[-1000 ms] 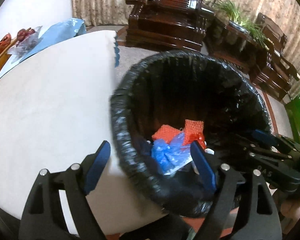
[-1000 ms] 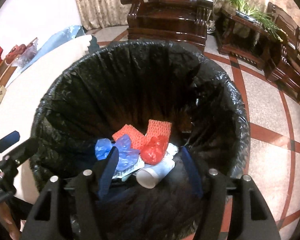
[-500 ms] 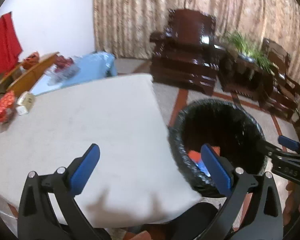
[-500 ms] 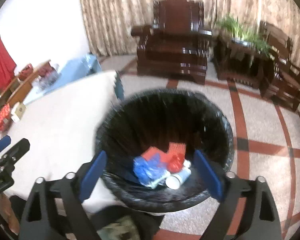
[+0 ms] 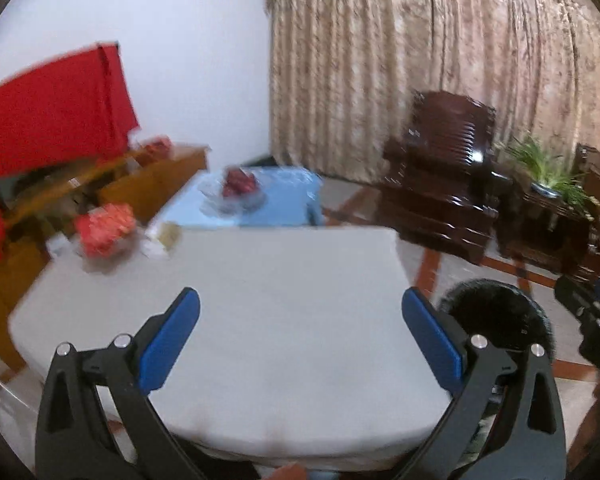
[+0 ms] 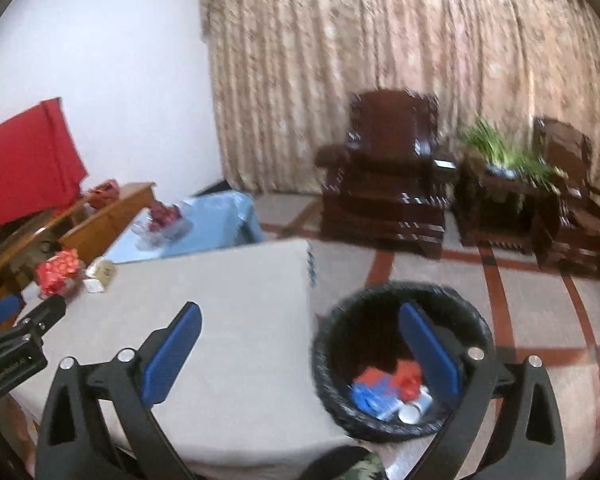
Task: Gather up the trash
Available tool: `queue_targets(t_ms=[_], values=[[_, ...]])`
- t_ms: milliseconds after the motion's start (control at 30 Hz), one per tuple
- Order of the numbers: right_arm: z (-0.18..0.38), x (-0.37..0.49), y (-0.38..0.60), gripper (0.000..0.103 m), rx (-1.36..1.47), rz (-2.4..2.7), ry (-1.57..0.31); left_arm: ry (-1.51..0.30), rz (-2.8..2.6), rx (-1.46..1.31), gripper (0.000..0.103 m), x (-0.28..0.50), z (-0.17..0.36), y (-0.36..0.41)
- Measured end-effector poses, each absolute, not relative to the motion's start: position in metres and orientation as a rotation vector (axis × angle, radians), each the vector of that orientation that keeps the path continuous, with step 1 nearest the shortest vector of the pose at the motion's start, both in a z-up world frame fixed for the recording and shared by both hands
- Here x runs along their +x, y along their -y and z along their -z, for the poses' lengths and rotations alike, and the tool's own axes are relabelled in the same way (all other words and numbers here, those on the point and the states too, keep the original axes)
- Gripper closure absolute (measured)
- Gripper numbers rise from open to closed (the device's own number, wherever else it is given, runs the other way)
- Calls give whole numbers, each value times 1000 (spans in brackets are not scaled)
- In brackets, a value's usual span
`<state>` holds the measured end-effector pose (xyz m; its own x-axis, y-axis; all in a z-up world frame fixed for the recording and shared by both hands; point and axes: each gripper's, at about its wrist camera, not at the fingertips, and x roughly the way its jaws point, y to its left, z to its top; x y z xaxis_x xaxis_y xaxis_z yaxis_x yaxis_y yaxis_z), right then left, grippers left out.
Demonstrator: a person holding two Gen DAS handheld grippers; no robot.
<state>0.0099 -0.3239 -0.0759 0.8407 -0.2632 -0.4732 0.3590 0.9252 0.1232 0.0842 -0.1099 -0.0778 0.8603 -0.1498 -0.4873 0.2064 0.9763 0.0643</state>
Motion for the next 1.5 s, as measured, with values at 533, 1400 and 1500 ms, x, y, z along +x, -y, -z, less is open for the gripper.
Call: queue_targets(t_ms=[533, 1400, 1500], values=[[8, -11, 229, 6, 151, 198, -310, -333, 42, 20, 5, 18, -4, 21], [12, -15, 216, 6, 136, 250, -271, -298, -18, 11, 5, 12, -5, -1], [14, -12, 216, 6, 134, 245, -278, -302, -21, 13, 5, 16, -3, -2]])
